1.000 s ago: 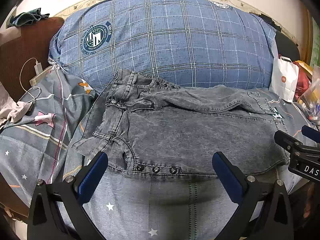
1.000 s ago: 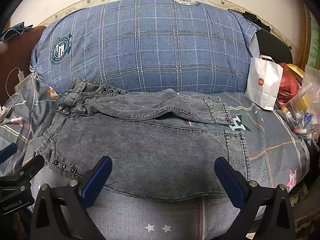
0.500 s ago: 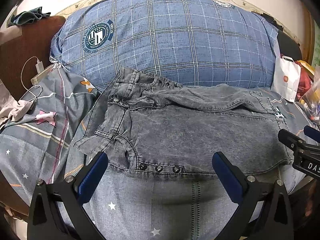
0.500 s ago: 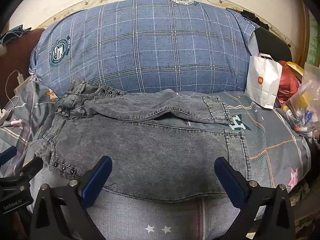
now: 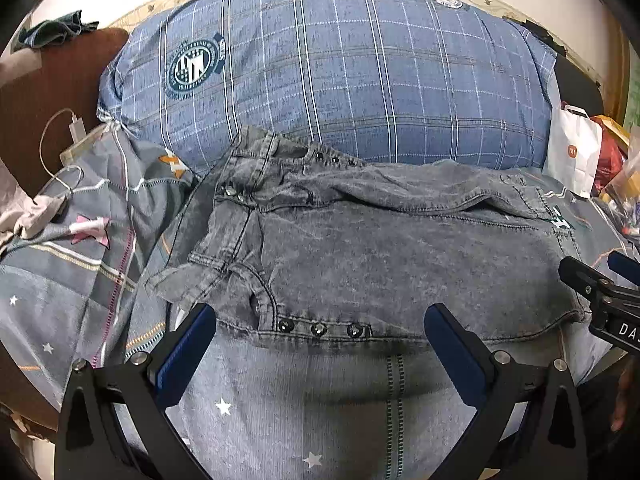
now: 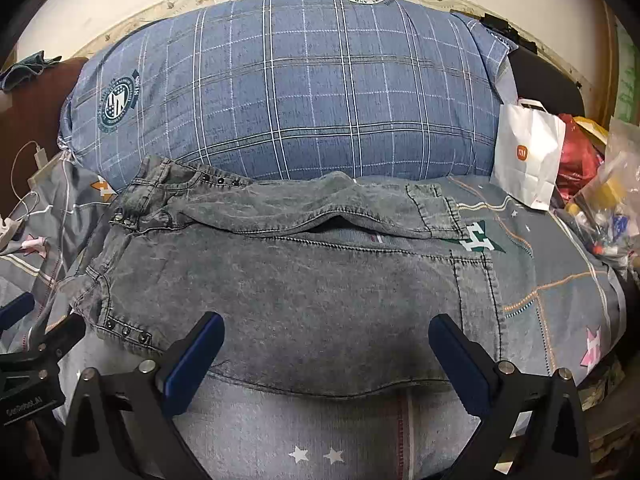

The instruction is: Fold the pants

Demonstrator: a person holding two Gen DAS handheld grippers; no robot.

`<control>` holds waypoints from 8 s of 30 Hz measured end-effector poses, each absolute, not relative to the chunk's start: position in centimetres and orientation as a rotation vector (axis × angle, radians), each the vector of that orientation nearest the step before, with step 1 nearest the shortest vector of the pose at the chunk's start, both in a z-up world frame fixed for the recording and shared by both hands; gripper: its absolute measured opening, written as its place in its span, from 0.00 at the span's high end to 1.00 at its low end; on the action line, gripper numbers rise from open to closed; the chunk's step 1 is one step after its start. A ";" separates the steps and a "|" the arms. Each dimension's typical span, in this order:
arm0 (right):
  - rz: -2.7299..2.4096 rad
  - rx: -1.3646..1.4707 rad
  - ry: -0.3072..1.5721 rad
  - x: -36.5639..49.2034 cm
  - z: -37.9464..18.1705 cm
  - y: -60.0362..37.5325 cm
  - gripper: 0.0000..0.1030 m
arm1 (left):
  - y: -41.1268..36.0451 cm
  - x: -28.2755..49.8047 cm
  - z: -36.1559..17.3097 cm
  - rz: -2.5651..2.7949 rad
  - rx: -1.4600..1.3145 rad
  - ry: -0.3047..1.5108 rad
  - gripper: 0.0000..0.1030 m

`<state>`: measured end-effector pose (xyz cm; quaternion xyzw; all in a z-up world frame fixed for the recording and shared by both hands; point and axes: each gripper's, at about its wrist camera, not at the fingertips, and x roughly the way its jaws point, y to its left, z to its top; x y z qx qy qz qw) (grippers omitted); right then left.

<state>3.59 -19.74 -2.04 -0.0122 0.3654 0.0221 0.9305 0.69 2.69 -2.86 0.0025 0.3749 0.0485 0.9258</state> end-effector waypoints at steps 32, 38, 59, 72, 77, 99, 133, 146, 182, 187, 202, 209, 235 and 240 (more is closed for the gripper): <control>0.151 0.242 0.777 4.6 -9.3 -24.8 0.00 | 20.4 8.1 -8.7 0.173 -0.625 0.927 0.06; 0.159 0.287 0.772 4.6 -9.4 -25.5 0.00 | 21.5 9.7 -10.6 0.220 -0.641 0.986 0.32; 0.098 0.461 0.833 3.9 -10.0 -29.1 0.00 | 22.8 9.6 -11.1 0.290 -0.687 0.946 0.94; -0.028 1.099 0.876 3.2 -13.0 -40.5 0.18 | 23.5 8.2 -11.2 0.223 -0.698 0.890 0.95; -0.114 1.169 0.901 4.3 -14.8 -42.0 0.37 | 23.4 8.3 -12.0 0.223 -0.685 0.900 0.95; -0.220 0.708 0.939 6.8 -9.2 -42.1 0.86 | 22.6 9.8 -10.6 0.270 -0.526 0.926 0.97; -0.105 0.673 1.053 8.6 -11.8 -43.8 0.40 | 16.2 0.6 -7.2 0.207 -0.315 0.814 0.58; -0.090 0.567 1.051 12.7 -8.8 -41.8 0.20 | 15.4 2.7 -7.3 0.159 -0.246 0.816 0.48; -0.184 0.002 1.086 27.6 -5.0 -39.1 0.47 | 22.7 20.2 -10.7 0.252 -0.233 1.008 0.37; -0.058 0.204 0.993 29.3 -2.2 -39.2 0.42 | 22.6 20.1 -7.7 0.205 -0.267 0.925 0.37; 0.003 0.095 1.066 32.6 -4.0 -35.2 0.35 | 25.6 23.9 -9.1 0.245 -0.265 0.964 0.28; -0.005 0.197 1.114 37.8 -6.2 -37.7 0.35 | 27.6 31.3 -12.0 0.183 -0.386 1.068 0.45; -0.016 0.007 1.200 42.3 -10.5 -36.3 0.71 | 26.4 37.9 -17.0 0.217 -0.409 1.123 0.65; -0.041 -0.055 1.174 41.9 -9.7 -35.5 0.79 | 24.9 38.8 -16.1 0.254 -0.291 1.108 0.91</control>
